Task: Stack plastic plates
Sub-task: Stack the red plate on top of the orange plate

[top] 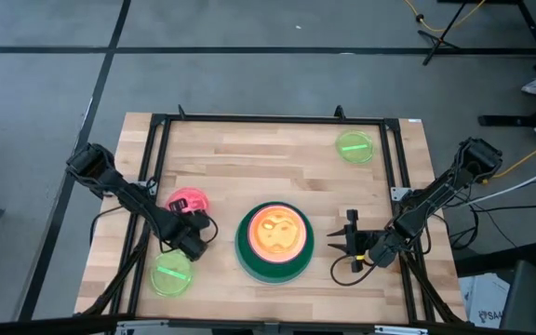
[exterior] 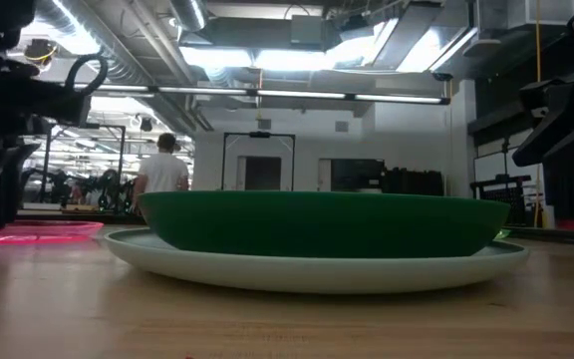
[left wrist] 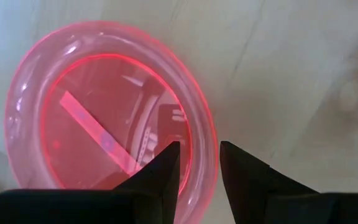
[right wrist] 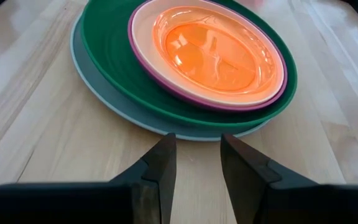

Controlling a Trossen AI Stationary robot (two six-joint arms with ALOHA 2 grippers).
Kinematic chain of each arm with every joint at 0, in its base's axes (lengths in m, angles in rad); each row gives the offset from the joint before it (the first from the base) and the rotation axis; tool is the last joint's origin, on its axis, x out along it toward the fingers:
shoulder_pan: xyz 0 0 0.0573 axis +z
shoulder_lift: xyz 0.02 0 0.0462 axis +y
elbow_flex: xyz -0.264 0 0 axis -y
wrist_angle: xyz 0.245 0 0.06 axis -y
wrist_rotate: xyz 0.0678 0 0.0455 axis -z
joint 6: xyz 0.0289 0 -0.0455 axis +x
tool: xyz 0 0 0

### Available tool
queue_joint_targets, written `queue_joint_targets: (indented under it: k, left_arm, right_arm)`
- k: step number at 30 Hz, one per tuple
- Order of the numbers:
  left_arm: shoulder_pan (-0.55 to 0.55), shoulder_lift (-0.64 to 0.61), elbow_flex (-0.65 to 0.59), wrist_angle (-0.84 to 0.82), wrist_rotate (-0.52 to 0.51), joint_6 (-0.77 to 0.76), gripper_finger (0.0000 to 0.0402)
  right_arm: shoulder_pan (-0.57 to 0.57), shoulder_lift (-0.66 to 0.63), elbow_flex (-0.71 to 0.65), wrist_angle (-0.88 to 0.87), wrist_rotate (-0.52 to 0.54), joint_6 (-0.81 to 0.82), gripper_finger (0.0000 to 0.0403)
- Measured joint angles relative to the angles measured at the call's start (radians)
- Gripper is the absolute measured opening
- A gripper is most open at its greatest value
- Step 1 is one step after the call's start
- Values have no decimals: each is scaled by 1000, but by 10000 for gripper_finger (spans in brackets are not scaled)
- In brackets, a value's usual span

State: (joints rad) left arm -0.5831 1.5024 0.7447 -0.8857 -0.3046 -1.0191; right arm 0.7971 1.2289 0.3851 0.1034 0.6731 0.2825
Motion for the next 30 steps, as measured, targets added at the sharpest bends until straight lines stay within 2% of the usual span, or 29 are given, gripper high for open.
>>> queue_joint_targets:
  k: [9,16,20,27,30]
  left_arm:
    - [0,-1,-67,53,-4,-1,108]
    - [-1,-2,-72,62,-10,0,105]
    - [-1,-2,-73,68,-10,0,80]
    - [0,1,-76,63,-38,8,15]
    - [1,2,-77,57,-46,9,4]
  right_arm:
    - [0,0,0,0,1,0,115]
    - [0,0,0,0,1,-2,115]
    - [0,0,0,0,1,-2,115]
    - [-1,0,0,0,1,-2,115]
    - [-1,0,0,0,1,-2,115]
